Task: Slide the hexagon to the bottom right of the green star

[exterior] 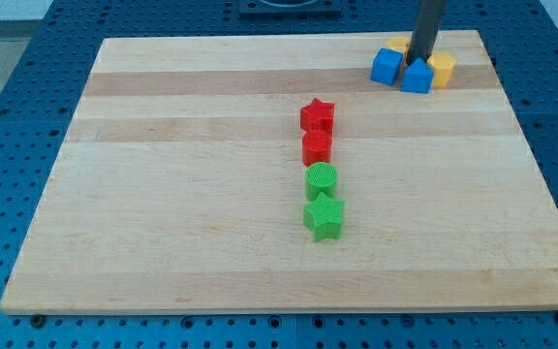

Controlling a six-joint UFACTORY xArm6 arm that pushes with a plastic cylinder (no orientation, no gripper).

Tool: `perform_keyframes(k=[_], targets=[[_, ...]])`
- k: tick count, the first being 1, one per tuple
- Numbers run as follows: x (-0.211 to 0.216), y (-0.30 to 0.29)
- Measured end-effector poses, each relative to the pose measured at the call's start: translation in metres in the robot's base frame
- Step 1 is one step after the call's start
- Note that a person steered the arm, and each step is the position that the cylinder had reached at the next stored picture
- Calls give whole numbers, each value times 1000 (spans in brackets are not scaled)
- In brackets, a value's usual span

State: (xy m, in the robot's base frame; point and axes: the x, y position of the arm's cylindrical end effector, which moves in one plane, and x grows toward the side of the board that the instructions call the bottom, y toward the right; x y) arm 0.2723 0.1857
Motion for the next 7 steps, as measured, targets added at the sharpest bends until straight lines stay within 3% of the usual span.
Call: perform_keyframes(k=[2,4,7], targets=[[-12,-6],[-35,32],[35,34]])
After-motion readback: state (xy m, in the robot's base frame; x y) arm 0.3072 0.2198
